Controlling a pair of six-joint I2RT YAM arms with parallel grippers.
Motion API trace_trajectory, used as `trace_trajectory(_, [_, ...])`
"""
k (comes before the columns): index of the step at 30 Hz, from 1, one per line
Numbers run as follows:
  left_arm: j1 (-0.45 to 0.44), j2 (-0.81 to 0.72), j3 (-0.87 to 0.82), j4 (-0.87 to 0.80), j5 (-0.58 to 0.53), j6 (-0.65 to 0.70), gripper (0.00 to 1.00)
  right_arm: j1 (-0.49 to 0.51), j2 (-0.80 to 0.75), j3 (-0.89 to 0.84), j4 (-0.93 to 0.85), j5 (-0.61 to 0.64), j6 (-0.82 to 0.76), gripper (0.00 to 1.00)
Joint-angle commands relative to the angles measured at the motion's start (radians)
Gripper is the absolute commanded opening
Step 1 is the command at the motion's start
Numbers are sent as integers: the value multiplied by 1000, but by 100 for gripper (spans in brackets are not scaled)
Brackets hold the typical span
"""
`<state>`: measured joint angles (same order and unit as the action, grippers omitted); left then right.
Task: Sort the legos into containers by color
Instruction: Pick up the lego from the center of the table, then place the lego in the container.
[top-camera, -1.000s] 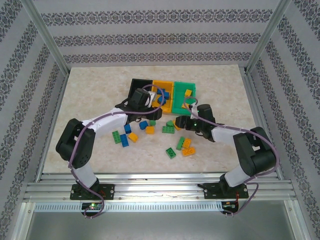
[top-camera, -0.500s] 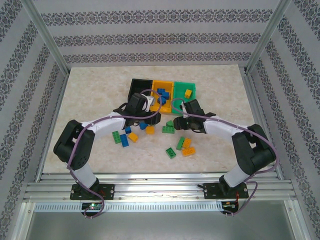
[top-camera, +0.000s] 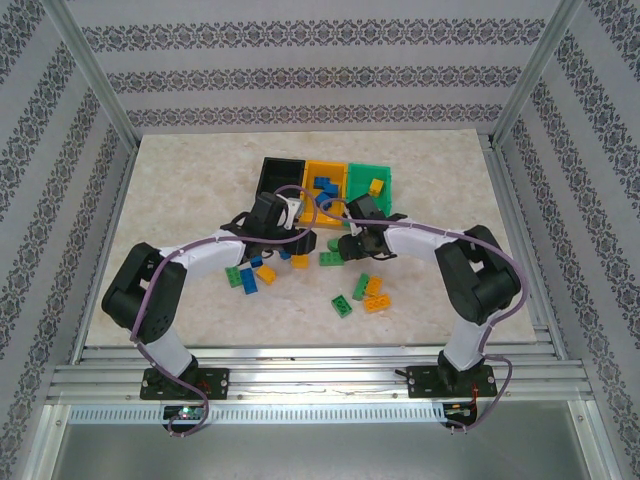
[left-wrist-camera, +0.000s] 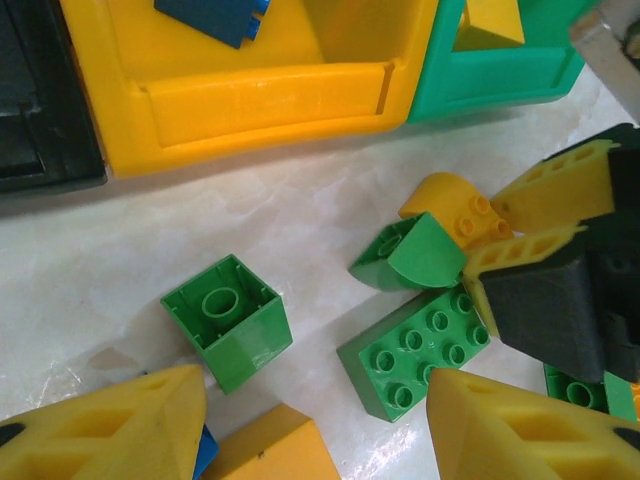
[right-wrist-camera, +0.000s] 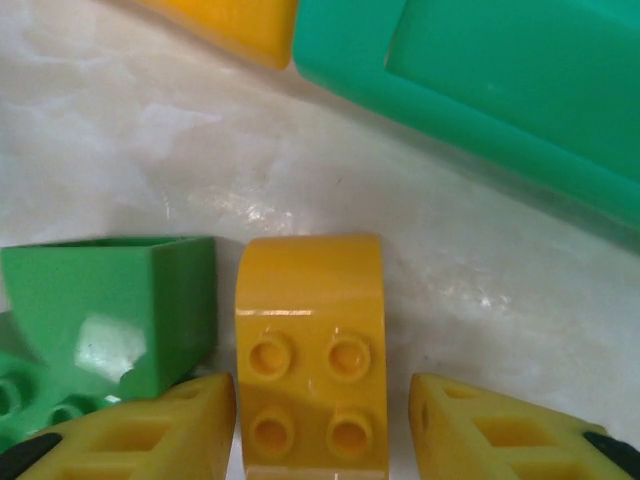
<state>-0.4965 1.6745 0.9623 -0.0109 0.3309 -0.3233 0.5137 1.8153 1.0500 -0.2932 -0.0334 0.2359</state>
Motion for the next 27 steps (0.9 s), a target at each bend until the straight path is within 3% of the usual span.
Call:
trace_trajectory(1, [21, -34, -19, 44, 15, -9, 60, 12, 40, 16, -58, 23, -18, 45])
trace_trajectory(5, [28, -38, -29, 45, 20, -9, 60, 14, 29, 11, -54, 10, -14, 30])
trace_trajectory(12, [31, -35, -32, 47, 36, -13, 60, -7, -93, 25, -50, 21, -11, 28])
trace_trajectory(19, [29, -36, -60, 73, 65, -43, 60, -131, -96, 158, -48, -36, 25, 29])
trace_trajectory(21, [30, -40, -66, 68, 68, -46, 59, -157, -71, 206, -47, -32, 35, 31])
trace_trajectory(23, [29, -48, -73, 62, 68, -45, 60, -177, -31, 269, -70, -23, 43, 47])
trace_trajectory(27, [29, -65, -87, 48, 50, -38, 60, -179, 17, 327, -104, -48, 34, 56])
